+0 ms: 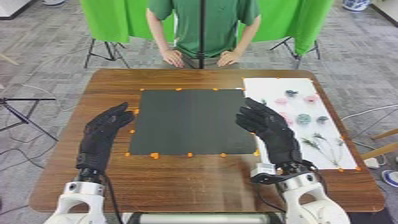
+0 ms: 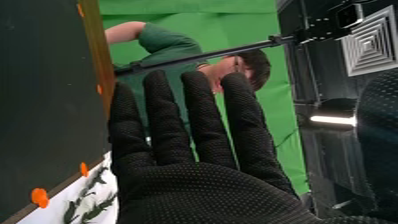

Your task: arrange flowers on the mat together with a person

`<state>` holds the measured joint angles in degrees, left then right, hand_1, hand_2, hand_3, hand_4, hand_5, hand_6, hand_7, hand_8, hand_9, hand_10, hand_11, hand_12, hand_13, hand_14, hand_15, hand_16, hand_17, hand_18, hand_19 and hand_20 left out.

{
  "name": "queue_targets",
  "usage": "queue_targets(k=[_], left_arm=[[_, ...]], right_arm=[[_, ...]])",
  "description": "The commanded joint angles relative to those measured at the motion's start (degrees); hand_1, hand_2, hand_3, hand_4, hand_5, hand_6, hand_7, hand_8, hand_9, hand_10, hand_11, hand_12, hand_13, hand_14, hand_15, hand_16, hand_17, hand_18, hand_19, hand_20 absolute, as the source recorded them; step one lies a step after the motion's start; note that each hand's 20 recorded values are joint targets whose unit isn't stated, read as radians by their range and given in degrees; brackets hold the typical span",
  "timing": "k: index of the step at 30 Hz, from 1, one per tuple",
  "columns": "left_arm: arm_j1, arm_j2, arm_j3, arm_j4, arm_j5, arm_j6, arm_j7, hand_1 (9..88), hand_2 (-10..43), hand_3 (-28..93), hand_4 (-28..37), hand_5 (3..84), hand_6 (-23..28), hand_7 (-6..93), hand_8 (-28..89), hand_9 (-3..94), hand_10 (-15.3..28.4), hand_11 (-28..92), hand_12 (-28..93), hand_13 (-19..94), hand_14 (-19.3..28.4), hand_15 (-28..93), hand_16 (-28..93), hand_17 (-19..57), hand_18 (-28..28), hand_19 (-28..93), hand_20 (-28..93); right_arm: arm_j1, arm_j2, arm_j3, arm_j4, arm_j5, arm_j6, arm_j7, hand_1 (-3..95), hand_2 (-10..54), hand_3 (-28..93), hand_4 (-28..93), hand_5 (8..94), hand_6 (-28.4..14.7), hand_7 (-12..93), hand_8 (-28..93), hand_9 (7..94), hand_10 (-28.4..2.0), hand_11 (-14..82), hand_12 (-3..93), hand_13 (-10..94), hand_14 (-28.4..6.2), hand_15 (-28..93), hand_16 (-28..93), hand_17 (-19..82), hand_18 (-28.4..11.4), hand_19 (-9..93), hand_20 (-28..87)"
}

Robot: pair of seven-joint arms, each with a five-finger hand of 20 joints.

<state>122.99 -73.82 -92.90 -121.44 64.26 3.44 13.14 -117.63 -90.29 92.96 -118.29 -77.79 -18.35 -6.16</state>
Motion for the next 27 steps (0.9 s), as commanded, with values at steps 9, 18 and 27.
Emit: queue_targets(k=[9,18,27], left_arm=[[0.2,-0.33,-0.08,0.16,-0.27,0.41,-0.07,32.2,-3.3,61,-15.6,46.1,3.9,16.9,-7,47.8,13.3,26,16,35,16.8,19,3,4.4,11.4,8,16],[0.4,-0.53,-0.34,0.15,-0.30,0.34,0.08,32.3,-3.3,61,-15.5,46.1,4.1,16.8,-7,46.7,13.4,24,15,35,16.9,19,3,5.0,11.7,9,17],[1.2,-0.75,-0.86,-0.20,-0.40,0.92,0.08,32.2,-3.4,61,-15.5,46.0,3.9,16.9,-7,46.5,13.3,23,15,35,17.0,19,3,4.4,12.0,9,17]], right_arm=[[0.1,-0.5,0.2,-0.2,0.0,-1.0,-0.2,14.5,-7.8,75,-19,41.8,-3.4,11,-8,44.2,-15.3,5.0,13.5,37,-16.8,11,20,16,-17.6,18,26],[-0.4,-0.7,0.4,-0.6,-0.1,-0.8,0.0,14.5,-8.0,75,-19,41.9,-3.4,11,-8,44.1,-15.3,5.0,13.5,37,-16.8,11,20,16,-17.5,18,26],[-0.3,-0.9,0.4,-0.7,-0.2,-1.6,-0.3,14.7,-7.9,75,-19,42.0,-3.4,11,-8,44.1,-15.3,5.0,13.5,37,-16.8,11,20,16,-17.4,18,26]])
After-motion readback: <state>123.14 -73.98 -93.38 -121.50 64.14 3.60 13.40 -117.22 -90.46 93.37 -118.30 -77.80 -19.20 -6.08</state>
